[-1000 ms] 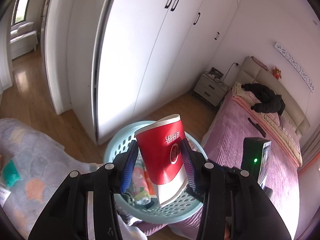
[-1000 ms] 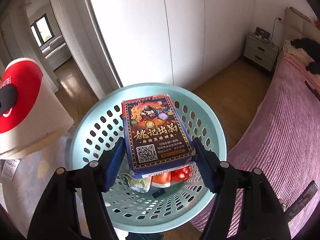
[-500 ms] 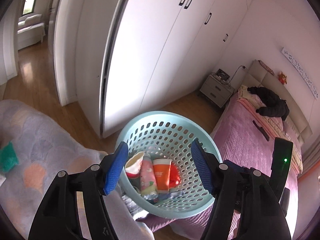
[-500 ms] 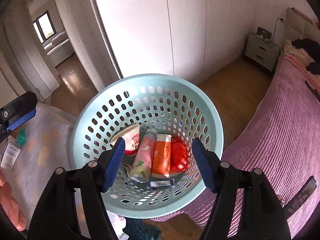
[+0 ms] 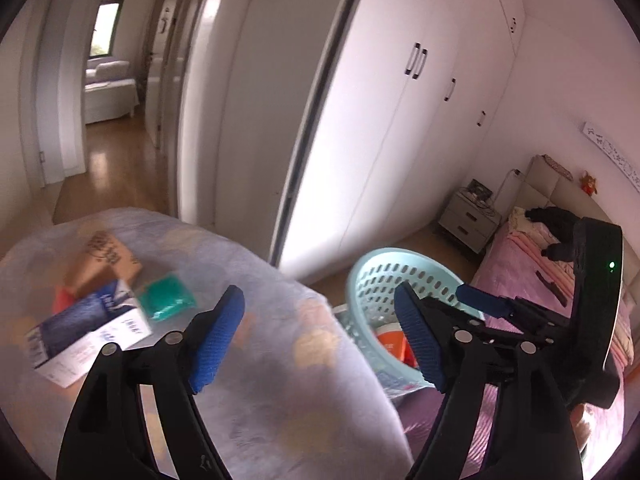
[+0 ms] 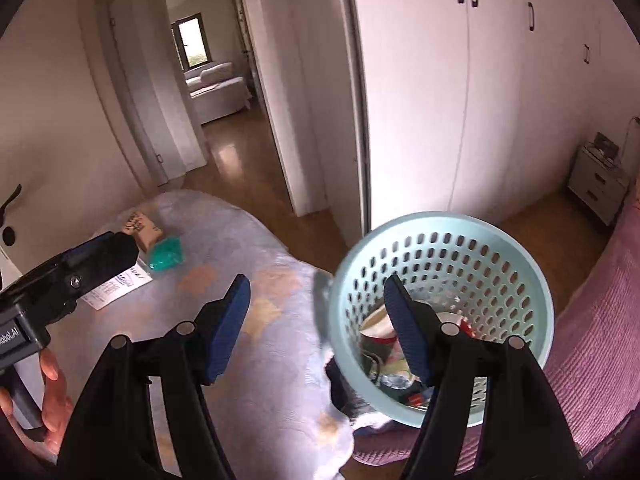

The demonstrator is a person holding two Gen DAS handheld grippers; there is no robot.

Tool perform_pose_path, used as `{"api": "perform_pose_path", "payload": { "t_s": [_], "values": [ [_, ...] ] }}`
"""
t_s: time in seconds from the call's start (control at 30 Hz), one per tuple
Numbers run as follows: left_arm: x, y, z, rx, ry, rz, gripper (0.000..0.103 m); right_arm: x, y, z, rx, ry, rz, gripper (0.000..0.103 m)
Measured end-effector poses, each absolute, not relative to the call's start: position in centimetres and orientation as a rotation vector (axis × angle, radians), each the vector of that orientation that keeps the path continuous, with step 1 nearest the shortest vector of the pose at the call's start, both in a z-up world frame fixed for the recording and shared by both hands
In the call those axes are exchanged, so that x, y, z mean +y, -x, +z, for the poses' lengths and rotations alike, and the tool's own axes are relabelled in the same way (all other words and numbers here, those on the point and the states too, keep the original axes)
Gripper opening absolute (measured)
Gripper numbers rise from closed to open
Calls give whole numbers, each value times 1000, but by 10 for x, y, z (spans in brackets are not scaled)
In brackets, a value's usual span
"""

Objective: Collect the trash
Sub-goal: 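Move both grippers back to the table toward the milk carton and green packet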

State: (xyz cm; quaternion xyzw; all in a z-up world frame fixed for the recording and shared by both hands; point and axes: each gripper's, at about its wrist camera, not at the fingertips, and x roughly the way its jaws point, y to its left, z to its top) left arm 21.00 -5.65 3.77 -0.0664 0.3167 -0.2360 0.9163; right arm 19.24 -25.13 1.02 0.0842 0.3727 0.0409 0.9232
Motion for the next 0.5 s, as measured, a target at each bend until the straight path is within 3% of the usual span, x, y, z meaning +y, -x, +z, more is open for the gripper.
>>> {"api": "perform_pose_path", "payload": {
  "t_s": [0.5],
  "values": [
    [93,-264,3,770,86,-328,81,-118,-263,-15,862,-88,291,66]
  ]
}}
